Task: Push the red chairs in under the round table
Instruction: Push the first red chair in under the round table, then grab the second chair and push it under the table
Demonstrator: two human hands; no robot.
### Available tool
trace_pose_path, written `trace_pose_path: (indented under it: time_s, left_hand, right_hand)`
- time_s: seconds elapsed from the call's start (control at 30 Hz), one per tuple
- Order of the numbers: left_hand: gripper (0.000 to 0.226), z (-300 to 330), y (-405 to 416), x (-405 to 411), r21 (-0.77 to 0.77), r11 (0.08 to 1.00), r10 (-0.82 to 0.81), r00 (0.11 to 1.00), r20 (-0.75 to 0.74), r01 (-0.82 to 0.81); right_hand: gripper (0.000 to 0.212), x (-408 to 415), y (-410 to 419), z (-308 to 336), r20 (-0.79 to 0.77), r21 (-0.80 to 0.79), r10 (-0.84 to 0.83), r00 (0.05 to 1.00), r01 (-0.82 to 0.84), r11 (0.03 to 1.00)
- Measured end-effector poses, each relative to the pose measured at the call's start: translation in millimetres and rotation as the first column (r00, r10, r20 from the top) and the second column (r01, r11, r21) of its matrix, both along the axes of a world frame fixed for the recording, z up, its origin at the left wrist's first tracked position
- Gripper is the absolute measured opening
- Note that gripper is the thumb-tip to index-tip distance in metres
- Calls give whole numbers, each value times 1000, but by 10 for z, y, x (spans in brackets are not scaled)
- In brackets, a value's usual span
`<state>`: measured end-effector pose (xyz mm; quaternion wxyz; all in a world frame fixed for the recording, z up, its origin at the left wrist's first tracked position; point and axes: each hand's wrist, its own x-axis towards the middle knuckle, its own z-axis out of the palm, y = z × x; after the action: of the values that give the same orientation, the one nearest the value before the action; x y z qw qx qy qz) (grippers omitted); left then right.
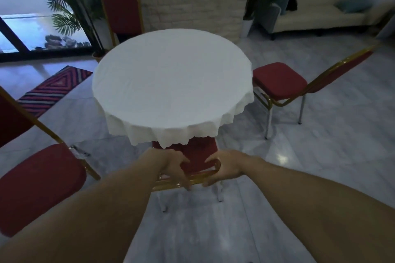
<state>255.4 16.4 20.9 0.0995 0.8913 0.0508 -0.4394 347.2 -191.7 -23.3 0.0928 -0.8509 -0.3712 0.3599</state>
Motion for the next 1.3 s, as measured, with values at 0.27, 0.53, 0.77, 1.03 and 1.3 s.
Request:
trace_pose_path:
  time_s: [0.27,0.53,0.77,1.03,1.3]
  left_hand:
    - [71,772,-762,1049,28,993,85,867,490,-113]
    - [74,1213,-2106,1970,-41,998,60,788,613,-44]
    - [65,1293,-3075,2660,-34,998,-26,790,612,59]
    - [70,1257,-3573,3969,-9,988,-112,755,646,155]
    - [87,1343,-4099,5175,-19,981,-138,761,634,194]
  right_hand:
    - [106,958,-879,869,192,89,-322,927,310,946]
    - [66,1739,-2094,1494,351,152,-385,854,353,923]
    - [103,2242,-3004,1490,351,165,-480,804,451,877]
    - [115,3294,-3600,1627,405,181,-548,732,524,833]
    - [98,4262,-4091,1764,368,173,-593,717,573,801]
